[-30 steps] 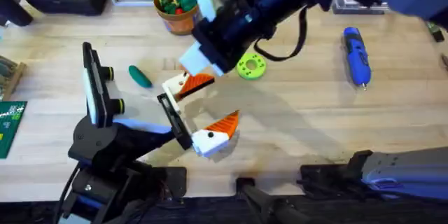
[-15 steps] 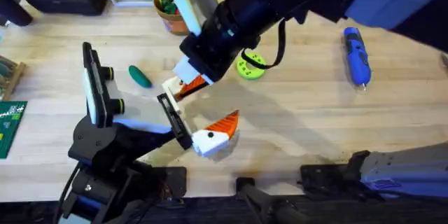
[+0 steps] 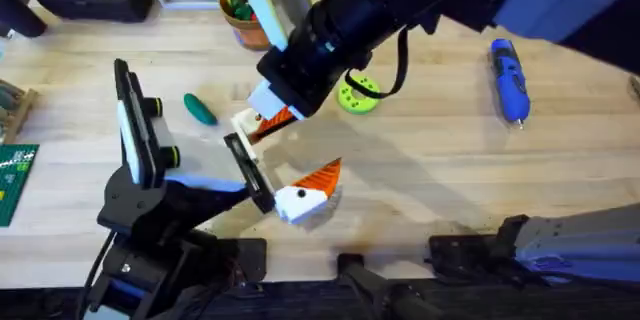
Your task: Pick up the gripper from the table and insert it into the empty holder that is missing its gripper. Then pick up a screw, insert it into the mounting hole, and use the screwdriver to tighten it. Finally, clean up the table by picking up the vegetable and placing it into the bucket.
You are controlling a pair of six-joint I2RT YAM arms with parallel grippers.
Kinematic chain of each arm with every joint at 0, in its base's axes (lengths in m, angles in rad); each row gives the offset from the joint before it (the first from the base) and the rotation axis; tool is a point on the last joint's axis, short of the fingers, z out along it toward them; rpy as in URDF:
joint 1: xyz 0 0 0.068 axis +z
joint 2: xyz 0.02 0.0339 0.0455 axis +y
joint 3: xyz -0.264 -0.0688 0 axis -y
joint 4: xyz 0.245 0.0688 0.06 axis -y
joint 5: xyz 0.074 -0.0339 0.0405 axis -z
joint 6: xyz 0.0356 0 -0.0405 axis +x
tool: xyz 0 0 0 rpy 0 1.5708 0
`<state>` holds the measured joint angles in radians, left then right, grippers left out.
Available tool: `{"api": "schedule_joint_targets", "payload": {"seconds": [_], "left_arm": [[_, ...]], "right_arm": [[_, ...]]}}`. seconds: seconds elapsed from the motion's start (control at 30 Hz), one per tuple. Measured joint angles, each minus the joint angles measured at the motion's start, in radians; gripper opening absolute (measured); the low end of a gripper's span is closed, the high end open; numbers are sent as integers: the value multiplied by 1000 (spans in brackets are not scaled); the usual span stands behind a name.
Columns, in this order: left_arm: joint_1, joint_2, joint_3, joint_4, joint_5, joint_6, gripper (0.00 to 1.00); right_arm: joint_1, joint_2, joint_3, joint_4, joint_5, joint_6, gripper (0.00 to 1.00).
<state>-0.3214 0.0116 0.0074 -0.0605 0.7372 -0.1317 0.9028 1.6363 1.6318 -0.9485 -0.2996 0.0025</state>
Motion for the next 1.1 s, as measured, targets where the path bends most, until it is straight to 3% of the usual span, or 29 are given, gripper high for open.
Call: {"api": "schedule_joint_targets", "payload": {"seconds": [0.6,1.1], "left_arm": [[0,0,0,0,4,38,985],[0,0,0,-1,4,35,986]], "right_arm": [[10,25,0,6,5,-2,7],[29,37,5,10,79,-16,7]]}}
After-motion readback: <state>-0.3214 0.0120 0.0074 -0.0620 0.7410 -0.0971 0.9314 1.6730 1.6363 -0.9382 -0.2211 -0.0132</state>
